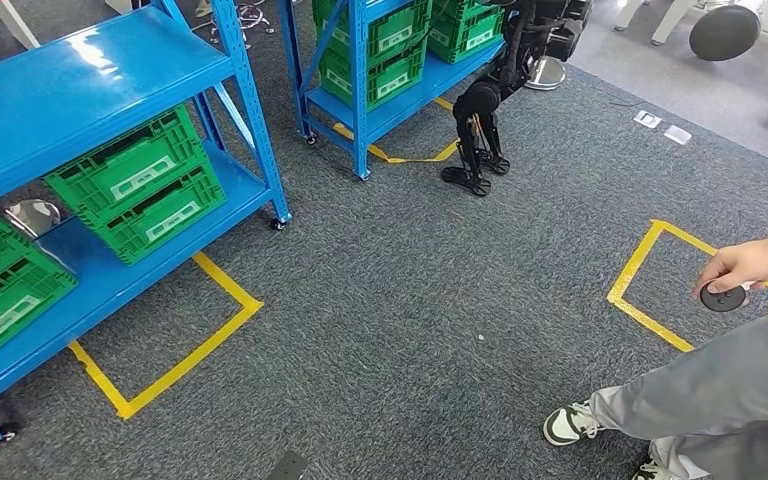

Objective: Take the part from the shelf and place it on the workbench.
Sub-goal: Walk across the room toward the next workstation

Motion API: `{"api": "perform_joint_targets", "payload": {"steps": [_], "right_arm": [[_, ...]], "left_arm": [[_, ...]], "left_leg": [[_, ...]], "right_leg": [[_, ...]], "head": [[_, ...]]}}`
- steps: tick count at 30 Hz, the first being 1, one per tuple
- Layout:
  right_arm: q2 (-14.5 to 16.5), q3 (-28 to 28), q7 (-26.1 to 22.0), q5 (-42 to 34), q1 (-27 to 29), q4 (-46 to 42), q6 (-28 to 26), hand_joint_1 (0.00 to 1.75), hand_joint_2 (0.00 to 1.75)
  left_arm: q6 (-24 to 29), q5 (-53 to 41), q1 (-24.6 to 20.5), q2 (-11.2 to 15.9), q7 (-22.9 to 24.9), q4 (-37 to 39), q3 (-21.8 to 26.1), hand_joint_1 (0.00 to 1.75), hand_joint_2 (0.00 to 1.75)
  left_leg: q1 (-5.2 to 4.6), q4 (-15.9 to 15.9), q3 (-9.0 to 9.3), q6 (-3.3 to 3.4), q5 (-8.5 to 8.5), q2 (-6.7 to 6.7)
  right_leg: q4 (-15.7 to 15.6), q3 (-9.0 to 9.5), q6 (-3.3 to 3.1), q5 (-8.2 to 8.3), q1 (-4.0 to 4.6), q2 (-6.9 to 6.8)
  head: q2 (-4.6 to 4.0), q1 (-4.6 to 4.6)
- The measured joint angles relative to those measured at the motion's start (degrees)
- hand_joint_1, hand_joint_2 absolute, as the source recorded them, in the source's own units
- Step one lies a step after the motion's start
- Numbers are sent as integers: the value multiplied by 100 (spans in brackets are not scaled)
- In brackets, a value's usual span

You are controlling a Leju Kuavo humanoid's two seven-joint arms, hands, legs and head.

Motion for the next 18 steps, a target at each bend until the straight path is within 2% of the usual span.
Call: {"api": "perform_joint_targets", "payload": {"steps": [1, 2, 3, 4, 6, 7, 8, 10, 12, 13, 14, 15, 16, 17, 18], "right_arm": [[7, 0, -15, 16, 4, 1, 7, 0, 0], [10, 0, -29, 26, 5, 2, 14, 0, 0], [10, 0, -38, 38, 2, 2, 23, 0, 0], [13, 1, -44, 48, 0, 2, 33, 0, 0], [13, 2, -53, 62, 3, 2, 65, 0, 0], [13, 2, -61, 62, 6, 2, 95, 0, 0], [10, 2, -75, 62, 5, 2, 141, 0, 0], [10, 1, -121, 59, -11, 2, 263, 0, 0], [10, 1, -169, 63, -16, 2, 373, 0, 0], [10, 1, -185, 70, -12, 2, 411, 0, 0], [10, 2, -195, 80, -7, 2, 439, 0, 0], [11, 2, -199, 94, -5, 2, 460, 0, 0], [13, 3, -201, 106, -8, 2, 475, 0, 0], [17, 4, -201, 117, -11, 2, 485, 0, 0], [23, 5, -201, 125, -13, 2, 490, 0, 0]], "left_arm": [[0, 3, -1, 2, 0, 1, 0, 0, 0], [-1, 4, -3, 2, 0, 0, 0, 0, 0], [-2, 3, -5, 1, 0, -1, 0, 0, 0], [-3, 3, -11, 1, 0, -1, -1, 0, 0], [-4, 3, -22, -4, 1, -2, -6, 0, 0], [-4, 3, -22, -4, 1, -2, -11, 0, 0], [-3, 4, -13, -5, 4, -2, -16, 0, 0], [4, 9, 2, -3, 16, -2, -23, 0, 0], [16, 16, -7, -2, 30, -2, -25, 0, 0], [26, 19, -11, -2, 35, -2, -25, 0, 0], [42, 20, -9, -1, 39, -1, -26, 0, 0], [60, 20, -2, 1, 43, -1, -27, 0, 0], [78, 21, 5, 5, 42, 0, -28, 0, 0], [96, 25, 11, 10, 36, 1, -28, 0, 0], [109, 31, 14, 16, 23, 1, -28, 0, 0]], "left_leg": [[1, 0, 5, -4, -1, -44], [3, 0, 15, -13, -2, -97], [5, 0, 21, -34, -3, -156], [10, 2, 16, -68, 1, -221], [38, -6, -17, -160, 32, -342], [57, -16, -37, -208, 54, -400], [73, -6, -54, -242, 47, -393], [62, 193, -154, -269, -116, -173], [35, 784, -431, -255, -469, 60], [29, 1131, -597, -249, -626, 73], [21, 1375, -714, -244, -697, 73], [12, 1457, -751, -236, -667, 78], [2, 1335, -685, -222, -534, 104], [-13, 1046, -529, -199, -336, 185], [-42, 703, -345, -169, -166, 370]], "right_leg": [[-203, 88, 3, 173, -21, 7], [-563, 250, 2, 402, -39, 31], [-946, 433, -1, 572, -52, 105], [-1275, 588, -13, 672, -56, 178], [-1555, 725, -51, 677, -35, 256], [-1591, 736, -86, 678, -16, 217], [-1610, 741, -130, 697, -7, 156], [-1676, 763, -228, 739, 9, 49], [-1706, 770, -296, 751, 37, -65], [-1705, 769, -314, 747, 55, -129], [-1702, 769, -325, 740, 72, -195], [-1697, 771, -334, 733, 88, -257], [-1690, 777, -337, 723, 100, -312], [-1682, 789, -335, 709, 111, -364], [-1672, 804, -323, 690, 124, -414]], "head": [[0, 0], [0, 0], [0, 0], [0, -2], [0, -2], [0, -1], [0, -1], [-1, -27], [-1, -73], [0, -90], [0, -94], [0, -97], [0, -101], [0, -105], [0, -109]]}}
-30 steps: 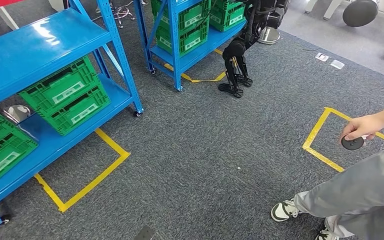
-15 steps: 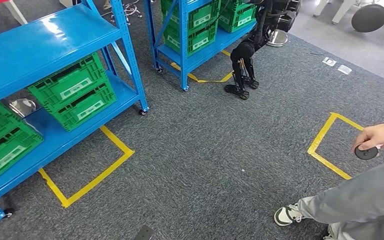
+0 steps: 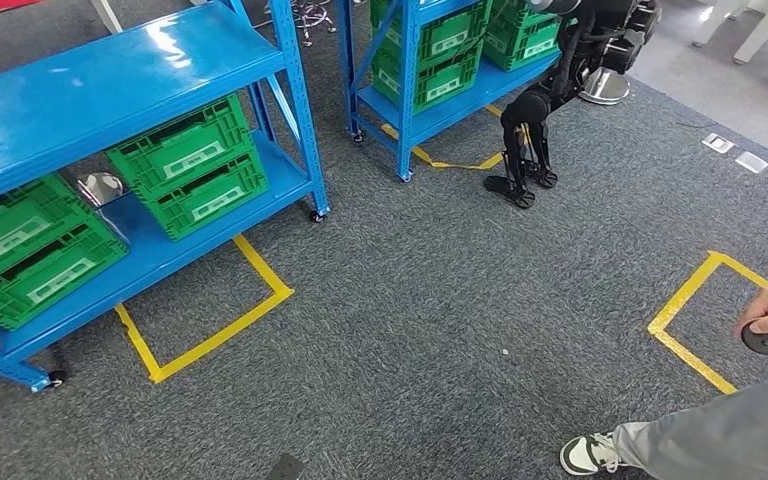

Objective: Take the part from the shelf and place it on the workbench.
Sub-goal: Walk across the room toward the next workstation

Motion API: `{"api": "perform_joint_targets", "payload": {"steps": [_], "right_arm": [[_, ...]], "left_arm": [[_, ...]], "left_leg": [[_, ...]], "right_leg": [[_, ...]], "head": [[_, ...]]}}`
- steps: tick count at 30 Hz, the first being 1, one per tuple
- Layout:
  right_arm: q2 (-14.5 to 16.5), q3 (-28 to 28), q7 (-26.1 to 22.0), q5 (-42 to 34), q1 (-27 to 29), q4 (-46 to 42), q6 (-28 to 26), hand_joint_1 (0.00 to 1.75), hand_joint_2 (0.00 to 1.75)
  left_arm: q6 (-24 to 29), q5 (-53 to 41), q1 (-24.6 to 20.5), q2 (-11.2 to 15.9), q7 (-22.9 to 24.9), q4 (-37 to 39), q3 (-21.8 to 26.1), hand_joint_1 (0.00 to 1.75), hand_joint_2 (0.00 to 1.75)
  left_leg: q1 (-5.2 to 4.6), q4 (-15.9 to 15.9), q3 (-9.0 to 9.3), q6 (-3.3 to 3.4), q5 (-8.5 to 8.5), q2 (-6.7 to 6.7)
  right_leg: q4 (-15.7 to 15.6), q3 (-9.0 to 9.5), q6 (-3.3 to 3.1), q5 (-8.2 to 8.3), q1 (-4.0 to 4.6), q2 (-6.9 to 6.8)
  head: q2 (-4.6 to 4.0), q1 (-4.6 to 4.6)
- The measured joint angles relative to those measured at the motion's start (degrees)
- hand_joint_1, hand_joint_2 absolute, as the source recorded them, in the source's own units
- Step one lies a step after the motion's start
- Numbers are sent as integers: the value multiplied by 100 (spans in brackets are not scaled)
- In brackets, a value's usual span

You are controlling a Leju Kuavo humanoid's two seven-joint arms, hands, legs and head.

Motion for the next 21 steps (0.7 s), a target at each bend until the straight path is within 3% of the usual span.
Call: {"api": "perform_joint_targets", "payload": {"steps": [2, 3, 5, 6, 7, 9, 11, 12, 13, 14, 16, 18, 20, 21], "right_arm": [[11, 2, 2, 31, 6, 0, 3, 0, 0], [14, 4, 4, 53, 12, 0, 3, 0, 0], [22, 8, 14, 97, 16, 1, 4, 0, 0], [33, 10, 18, 108, 12, 2, 6, 0, 0], [44, 13, 22, 114, 11, 2, 7, 0, 0], [56, 17, 31, 115, 30, 3, 7, 0, 0], [57, 19, 39, 114, 56, 4, 8, 0, 0], [61, 19, 41, 115, 59, 6, 9, 0, 0], [66, 20, 41, 116, 55, 8, 9, 0, 0], [69, 21, 41, 119, 48, 8, 10, 0, 0], [72, 22, 45, 131, 41, 7, 10, 0, 0], [72, 23, 51, 155, 41, 5, 9, 0, 0], [71, 23, 55, 169, 40, 3, 10, 0, 0], [72, 23, 53, 169, 33, 2, 13, 0, 0]], "left_arm": [[17, 22, -2, 10, -27, 0, 1, 0, 0], [21, 35, 1, 15, -35, 0, 2, 0, 0], [22, 60, 27, 28, -39, 1, 2, 0, 0], [22, 68, 43, 37, -39, 2, 2, 0, 0], [22, 73, 53, 44, -39, 2, 2, 0, 0], [22, 76, 51, 52, -40, 1, 2, 0, 0], [22, 77, 58, 59, -39, 1, 2, 0, 0], [22, 78, 68, 65, -39, 2, 2, 0, 0], [22, 78, 77, 70, -38, 2, 2, 0, 0], [24, 78, 82, 74, -39, 2, 2, 0, 0], [29, 79, 79, 74, -41, 2, 2, 0, 0], [38, 84, 74, 73, -49, 2, 2, 0, 0], [54, 92, 91, 72, -57, 3, 2, 0, 0], [69, 94, 103, 71, -63, 4, 2, 0, 0]], "left_leg": [[-58, -551, 280, 56, 155, 285], [-82, -657, 321, 79, 142, 329], [-79, -700, 317, 126, 145, 153], [-68, -710, 312, 152, 161, 59], [-52, -720, 310, 180, 180, -37], [-32, -727, 306, 220, 205, -234], [-29, -726, 311, 235, 214, -432], [-28, -725, 317, 236, 216, -523], [-27, -724, 326, 234, 219, -613], [-24, -724, 337, 228, 221, -695], [-16, -720, 335, 194, 231, -837], [6, -714, 272, 118, 263, -958], [31, -728, 206, 24, 310, -1060], [26, -714, 182, -8, 295, -959]], "right_leg": [[45, 15, 45, -50, 35, -109], [62, 17, 68, -69, 48, -177], [77, 28, 110, -107, 51, -331], [117, 27, 141, -162, 35, -290], [248, -9, 178, -271, 10, -166], [850, -236, 252, -629, -49, 208], [1552, -544, 295, -900, -82, 362], [1691, -618, 303, -888, -91, 381], [1605, -599, 303, -753, -101, 397], [1315, -490, 295, -530, -112, 432], [567, -206, 266, -122, -137, 674], [179, -66, 216, -22, -141, 878], [99, -46, 149, -35, -125, 829], [58, -39, 110, -13, -123, 767]], "head": [[0, -10], [0, -8], [0, -3], [-1, 3], [-1, 5], [-1, 18], [0, 27], [0, 30], [0, 31], [0, 31], [0, 31], [0, 38], [0, 44], [0, 40]]}}
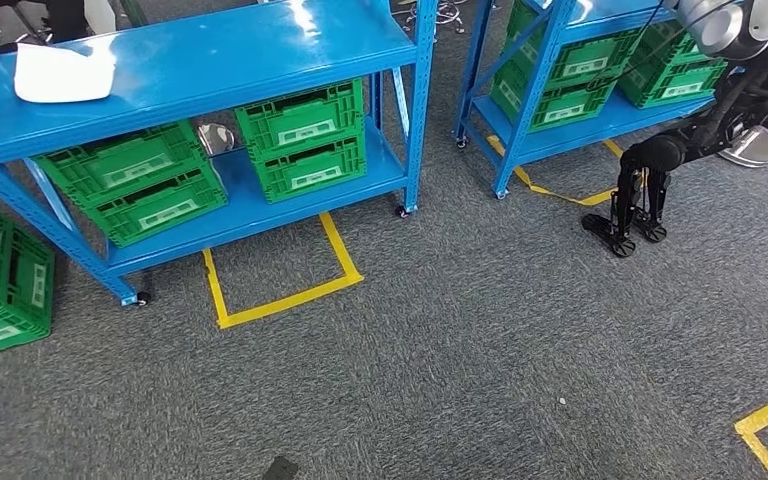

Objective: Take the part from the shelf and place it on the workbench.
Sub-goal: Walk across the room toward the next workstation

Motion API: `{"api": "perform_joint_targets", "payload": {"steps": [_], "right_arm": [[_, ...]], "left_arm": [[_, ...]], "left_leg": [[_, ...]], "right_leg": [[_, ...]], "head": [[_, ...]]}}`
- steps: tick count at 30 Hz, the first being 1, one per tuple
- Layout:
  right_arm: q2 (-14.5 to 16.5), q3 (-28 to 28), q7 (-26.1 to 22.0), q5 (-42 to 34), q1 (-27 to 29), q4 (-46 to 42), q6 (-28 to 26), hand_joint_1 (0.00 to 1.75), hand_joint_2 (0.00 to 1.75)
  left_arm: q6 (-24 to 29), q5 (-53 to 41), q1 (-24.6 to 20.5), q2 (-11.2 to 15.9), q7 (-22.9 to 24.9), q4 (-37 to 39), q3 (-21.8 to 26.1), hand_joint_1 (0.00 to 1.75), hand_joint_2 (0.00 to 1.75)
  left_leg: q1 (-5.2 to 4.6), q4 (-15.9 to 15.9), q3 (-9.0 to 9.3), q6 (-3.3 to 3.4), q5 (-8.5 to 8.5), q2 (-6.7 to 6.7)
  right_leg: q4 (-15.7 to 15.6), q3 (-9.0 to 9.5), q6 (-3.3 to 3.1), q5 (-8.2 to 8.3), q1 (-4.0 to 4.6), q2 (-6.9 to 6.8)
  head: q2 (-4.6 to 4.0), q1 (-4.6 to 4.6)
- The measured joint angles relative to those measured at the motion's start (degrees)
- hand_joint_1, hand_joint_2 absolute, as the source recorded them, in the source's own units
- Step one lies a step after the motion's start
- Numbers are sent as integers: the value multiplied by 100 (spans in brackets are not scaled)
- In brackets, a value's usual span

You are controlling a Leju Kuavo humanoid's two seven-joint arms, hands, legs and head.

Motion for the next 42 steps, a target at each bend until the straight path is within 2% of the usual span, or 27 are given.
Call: {"api": "perform_joint_targets", "payload": {"steps": [2, 3, 5, 6, 7, 8, 10, 12, 13, 15, 17, 19, 21, 22, 23, 26, 28, 29, 30, 31, 32, 34, 36, 37, 38, 40, 42], "right_arm": [[0, 1, -21, -2, -4, -1, 25, 0, 0], [-5, 1, -34, -2, 2, -2, 48, 0, 0], [-32, 1, -52, -7, 27, -2, 101, 0, 0], [-47, 1, -55, -16, 30, -2, 124, 0, 0], [-61, 1, -57, -27, 25, -3, 141, 0, 0], [-73, 1, -57, -37, 14, -3, 153, 0, 0], [-87, 1, -57, -46, -5, -5, 165, 0, 0], [-102, 1, -57, -46, -9, -7, 167, 0, 0], [-107, 1, -57, -46, -10, -8, 167, 0, 0], [-111, 1, -57, -45, -18, -8, 165, 0, 0], [-116, 1, -57, -45, -16, -9, 162, 0, 0], [-132, -1, -57, -46, 12, -8, 158, 0, 0], [-142, -1, -57, -47, 32, -7, 156, 0, 0], [-142, -1, -57, -48, 29, -7, 156, 0, 0], [-142, -1, -57, -50, 20, -7, 156, 0, 0], [-154, -1, -57, -77, -9, -10, 139, 0, 0], [-167, -2, -57, -104, -31, -10, 102, 0, 0], [-169, -3, -59, -112, -45, -11, 80, 0, 0], [-169, -4, -62, -114, -60, -13, 61, 0, 0], [-166, -4, -65, -116, -66, -14, 47, 0, 0], [-162, -5, -69, -116, -62, -14, 37, 0, 0], [-157, -6, -72, -116, -33, -12, 26, 0, 0], [-156, -7, -73, -117, 0, -9, 21, 0, 0], [-156, -8, -73, -118, 9, -8, 21, 0, 0], [-155, -8, -73, -118, 12, -8, 21, 0, 0], [-149, -8, -73, -120, 9, -9, 19, 0, 0], [-144, -8, -85, -145, -2, -11, 2, 0, 0]], "left_arm": [[52, 2, 1, -5, -9, 1, 0, 0, 0], [85, 3, -10, -15, -14, 1, 0, 0, 0], [146, 7, -29, -43, 4, 1, 0, 0, 0], [170, 21, -32, -58, 30, 1, 0, 0, 0], [188, 41, -32, -68, 59, 1, 0, 0, 0], [198, 70, -36, -74, 87, 1, 0, 0, 0], [204, 115, -60, -79, 122, -1, 0, 0, 0], [203, 136, -103, -87, 142, -4, 1, 0, 0], [202, 143, -119, -91, 150, -5, 1, 0, 0], [202, 152, -128, -95, 165, -6, 2, 0, 0], [205, 142, -139, -100, 186, -6, 2, 0, 0], [195, 121, -160, -115, 214, -6, 1, 0, 0], [154, 134, -162, -130, 228, -6, 1, 0, 0], [123, 159, -157, -133, 222, -6, 1, 0, 0], [97, 186, -154, -134, 215, -6, 2, 0, 0], [65, 225, -165, -158, 211, -6, 2, 0, 0], [61, 225, -167, -184, 227, -6, 2, 0, 0], [58, 225, -164, -190, 244, -6, 2, 0, 0], [55, 224, -159, -192, 267, -6, 2, 0, 0], [53, 223, -157, -191, 291, -6, 2, 0, 0], [53, 222, -163, -189, 308, -6, 2, 0, 0], [53, 222, -182, -185, 324, -6, 2, 0, 0], [51, 222, -187, -185, 330, -6, 2, 0, 0], [50, 222, -183, -183, 332, -6, 2, 0, 0], [50, 222, -179, -180, 332, -6, 2, 0, 0], [49, 222, -180, -174, 333, -6, 2, 0, 0], [37, 217, -186, -175, 353, -6, 2, 0, 0]], "left_leg": [[-21, 253, -131, -39, -210, 401], [-25, 547, -262, -44, -399, 617], [-13, 1219, -566, -63, -718, 694], [-11, 1406, -636, -70, -756, 681], [-11, 1391, -598, -74, -687, 679], [-14, 1166, -448, -73, -531, 712], [-47, 431, 0, -53, -229, 993], [-89, -10, 233, -5, -150, 1225], [-113, -53, 234, 24, -168, 1225], [-106, -68, 207, 100, -132, 1050], [-83, -87, 189, 174, -86, 873], [-75, -88, 165, 228, -51, 680], [-84, -85, 150, 251, -29, 486], [-90, -83, 149, 252, -22, 398], [-96, -83, 153, 246, -14, 317], [-109, -77, 152, 211, 7, 126], [-97, -72, 105, 159, 35, 59], [-90, -77, 80, 124, 54, 34], [-85, -74, 59, 91, 52, 67], [-96, -40, 33, 60, 9, 197], [-102, 77, -25, 30, -99, 359], [-89, 627, -278, -22, -465, 647], [-39, 1266, -559, -79, -741, 664], [-14, 1380, -594, -107, -736, 659], [10, 1274, -514, -132, -621, 659], [50, 616, -119, -165, -277, 672], [54, 75, 185, -146, -142, 675]], "right_leg": [[-92, 24, -81, 58, 4, -145], [-114, 29, -105, 73, 14, -229], [-118, 24, -122, 76, 32, -412], [-114, 23, -123, 74, 37, -500], [-107, 22, -119, 71, 41, -577], [-96, 23, -110, 64, 43, -646], [-57, 30, -67, 34, 58, -762], [-16, 33, -8, 1, 88, -874], [-9, 40, 18, -7, 99, -943], [6, 59, 68, -39, 86, -1028], [245, -10, 134, -253, 47, -821], [913, -264, 186, -654, 13, -519], [1525, -514, 198, -881, 5, -411], [1574, -538, 187, -828, 5, -389], [1400, -468, 163, -664, 6, -364], [338, -46, 40, -88, 18, -105], [36, 60, -28, -27, 31, 19], [-3, 65, -48, -22, 37, -2], [-48, 73, -68, -3, 28, -32], [-104, 82, -86, 29, 18, -61], [-155, 90, -107, 66, 8, -96], [-205, 91, -135, 104, 4, -185], [-196, 73, -140, 106, 5, -284], [-188, 68, -135, 103, 2, -323], [-174, 66, -122, 96, -4, -355], [-118, 63, -66, 61, -22, -387], [-30, 35, 20, 14, -16, -396]], "head": [[0, -44], [0, -67], [0, -90], [0, -91], [0, -92], [0, -92], [0, -97], [0, -92], [0, -85], [0, -66], [0, -53], [0, -34], [0, -25], [0, -22], [0, -22], [0, -26], [0, -27], [0, -26], [0, -25], [-1, -30], [-1, -47], [-1, -84], [0, -103], [0, -104], [0, -105], [0, -109], [0, -111]]}}
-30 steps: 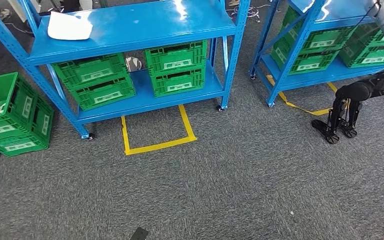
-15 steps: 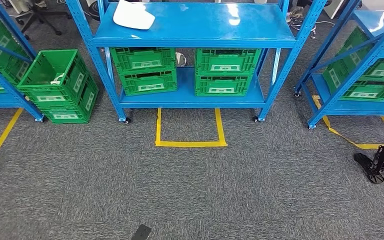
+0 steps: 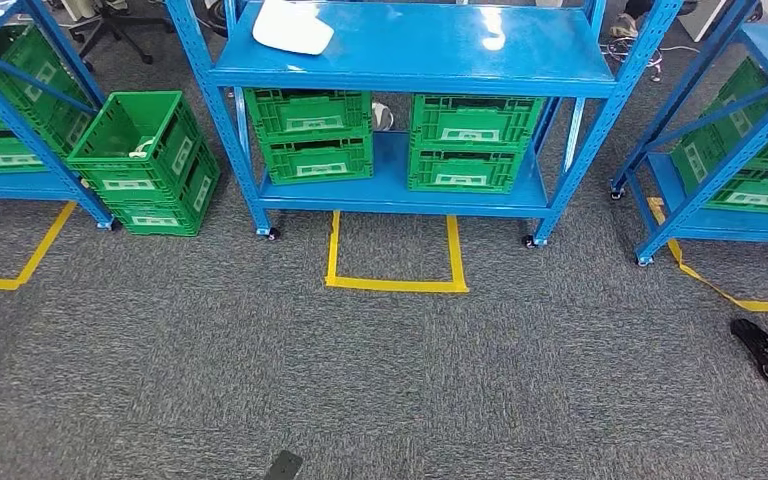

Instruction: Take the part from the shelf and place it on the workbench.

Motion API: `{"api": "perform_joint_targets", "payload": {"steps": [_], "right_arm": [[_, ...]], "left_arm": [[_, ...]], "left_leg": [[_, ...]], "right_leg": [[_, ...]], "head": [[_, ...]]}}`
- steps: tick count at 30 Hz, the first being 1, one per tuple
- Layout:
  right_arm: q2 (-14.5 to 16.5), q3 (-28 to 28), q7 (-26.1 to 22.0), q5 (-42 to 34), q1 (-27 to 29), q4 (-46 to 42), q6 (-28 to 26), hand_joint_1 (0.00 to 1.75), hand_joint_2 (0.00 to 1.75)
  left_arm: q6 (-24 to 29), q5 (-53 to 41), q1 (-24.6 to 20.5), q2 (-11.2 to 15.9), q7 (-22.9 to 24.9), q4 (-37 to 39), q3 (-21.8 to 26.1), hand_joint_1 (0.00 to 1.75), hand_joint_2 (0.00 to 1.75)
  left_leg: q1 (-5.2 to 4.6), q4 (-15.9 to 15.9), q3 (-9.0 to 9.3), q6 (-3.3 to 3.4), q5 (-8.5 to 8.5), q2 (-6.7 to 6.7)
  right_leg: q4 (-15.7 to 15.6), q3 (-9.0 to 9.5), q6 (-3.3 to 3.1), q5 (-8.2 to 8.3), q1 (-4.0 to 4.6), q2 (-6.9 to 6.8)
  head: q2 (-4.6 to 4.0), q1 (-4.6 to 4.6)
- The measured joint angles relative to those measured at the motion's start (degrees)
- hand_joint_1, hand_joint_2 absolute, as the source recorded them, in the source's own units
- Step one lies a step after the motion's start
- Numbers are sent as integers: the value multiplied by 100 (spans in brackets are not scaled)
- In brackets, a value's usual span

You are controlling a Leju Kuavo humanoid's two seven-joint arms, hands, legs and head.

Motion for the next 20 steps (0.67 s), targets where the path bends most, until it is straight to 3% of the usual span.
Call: {"api": "perform_joint_targets", "payload": {"steps": [1, 4, 5, 7, 8, 10, 12, 13, 14, 15, 18, 20], "right_arm": [[-1, -1, -7, -13, -4, -1, -11, 0, 0], [-1, 0, -16, -23, -7, 1, -28, 0, 0], [1, 0, -16, -22, -9, 2, -32, 0, 0], [3, -1, -16, -13, -15, 2, -38, 0, 0], [4, -1, -16, -3, -17, 2, -39, 0, 0], [4, -1, -16, 22, -19, 2, -38, 0, 0], [2, -1, -16, 42, -8, 2, -38, 0, 0], [3, -2, -16, 46, 8, 3, -38, 0, 0], [4, -2, -16, 49, 25, 3, -37, 0, 0], [5, -2, -16, 52, 37, 3, -37, 0, 0], [-3, -1, -16, 63, 59, 3, -31, 0, 0], [-10, 1, -17, 72, 69, 3, -24, 0, 0]], "left_arm": [[-15, -11, 0, -2, 24, 0, -1, 0, 0], [-78, -80, 10, -7, 106, 0, -4, 0, 0], [-97, -104, 11, -6, 125, 0, -5, 0, 0], [-122, -151, 12, -3, 154, 0, -8, 0, 0], [-131, -186, 13, -2, 166, 0, -10, 0, 0], [-132, -279, 10, -5, 189, 0, -27, 0, 0], [-129, -372, 10, -9, 216, 0, -69, 0, 0], [-128, -407, 16, -11, 228, 0, -99, 0, 0], [-127, -431, 22, -11, 236, 0, -126, 0, 0], [-127, -447, 25, -11, 239, 0, -151, 0, 0], [-131, -510, 22, -16, 243, 0, -208, 0, 0], [-134, -562, 17, -19, 250, -1, -246, 0, 0]], "left_leg": [[-4, -94, 44, 21, -18, -3], [-39, -107, 50, 98, -42, -18], [-56, -112, 45, 147, -61, -25], [-70, -139, 79, 284, -121, -34], [-67, -158, 121, 337, -154, -32], [-73, -173, 231, 401, -208, -24], [-96, -171, 320, 421, -277, -23], [-105, -170, 373, 420, -319, -29], [-111, -169, 438, 413, -368, -38], [-116, -169, 520, 401, -425, -47], [-116, -190, 752, 339, -612, -60], [-102, -237, 792, 285, -679, -66]], "right_leg": [[32, -17, 8, -35, 9, -2], [23, -19, -98, -50, 8, -10], [18, -4, -58, -10, -7, -15], [84, 2, 100, 29, -43, -24], [208, -35, 135, 9, -53, -20], [692, -279, 126, -198, -59, -10], [1402, -706, 110, -480, -51, 0], [1650, -891, 107, -536, -45, 3], [1718, -1000, 99, -497, -39, 4], [1587, -1021, 87, -373, -34, 5], [684, -886, 11, 256, 13, 8], [430, -848, -24, 414, 58, 8]], "head": [[0, 8], [0, 47], [0, 52], [0, 56], [-1, 61], [-1, 81], [-1, 91], [-1, 92], [0, 94], [0, 94], [-1, 85], [-1, 77]]}}
